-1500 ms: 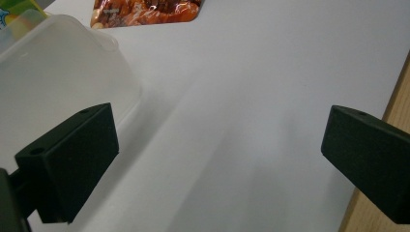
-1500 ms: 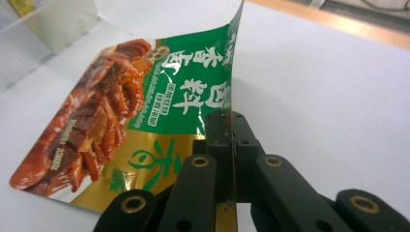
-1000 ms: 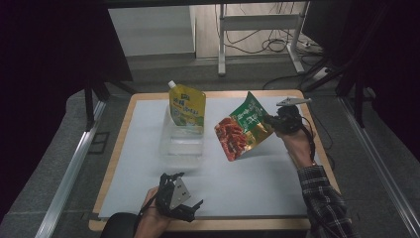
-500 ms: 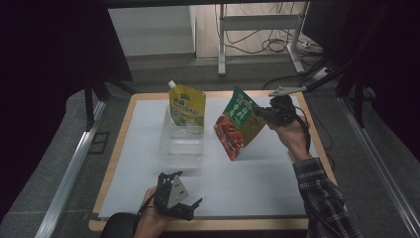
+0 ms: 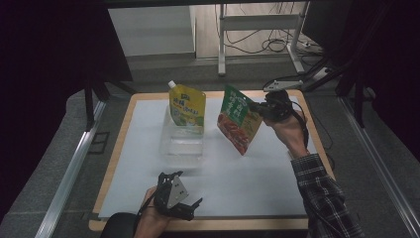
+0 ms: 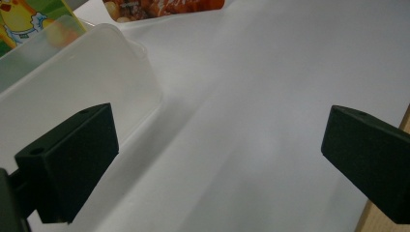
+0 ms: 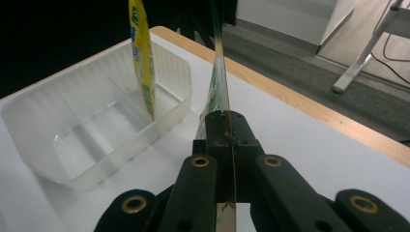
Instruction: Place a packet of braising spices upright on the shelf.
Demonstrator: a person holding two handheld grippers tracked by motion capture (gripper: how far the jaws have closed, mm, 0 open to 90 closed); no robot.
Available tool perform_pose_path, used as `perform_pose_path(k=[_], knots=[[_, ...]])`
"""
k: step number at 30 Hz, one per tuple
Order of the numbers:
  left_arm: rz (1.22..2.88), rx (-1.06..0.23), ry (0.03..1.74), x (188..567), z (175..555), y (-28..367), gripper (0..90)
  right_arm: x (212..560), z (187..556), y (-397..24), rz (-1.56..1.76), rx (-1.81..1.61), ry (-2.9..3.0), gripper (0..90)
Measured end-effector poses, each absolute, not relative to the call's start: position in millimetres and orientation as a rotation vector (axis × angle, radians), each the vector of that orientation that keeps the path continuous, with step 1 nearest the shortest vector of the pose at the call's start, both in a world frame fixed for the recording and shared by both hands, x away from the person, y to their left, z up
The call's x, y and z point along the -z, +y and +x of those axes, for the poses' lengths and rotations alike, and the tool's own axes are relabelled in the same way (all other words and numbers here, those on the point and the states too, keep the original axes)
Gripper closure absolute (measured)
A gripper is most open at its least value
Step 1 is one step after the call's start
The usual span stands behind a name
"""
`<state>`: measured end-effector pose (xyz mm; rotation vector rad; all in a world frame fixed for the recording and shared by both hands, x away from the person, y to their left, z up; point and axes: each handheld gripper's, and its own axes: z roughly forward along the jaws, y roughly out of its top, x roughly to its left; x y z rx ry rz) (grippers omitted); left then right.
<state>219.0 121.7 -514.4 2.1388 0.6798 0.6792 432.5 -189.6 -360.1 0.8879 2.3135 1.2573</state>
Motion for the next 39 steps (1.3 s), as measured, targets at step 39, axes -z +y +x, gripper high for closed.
perform_pose_path(k=[39], knots=[[2.121,-0.662,0.702,514,220,124,0.0,317,415,-180,0.706,-1.43,2.423,89.2]])
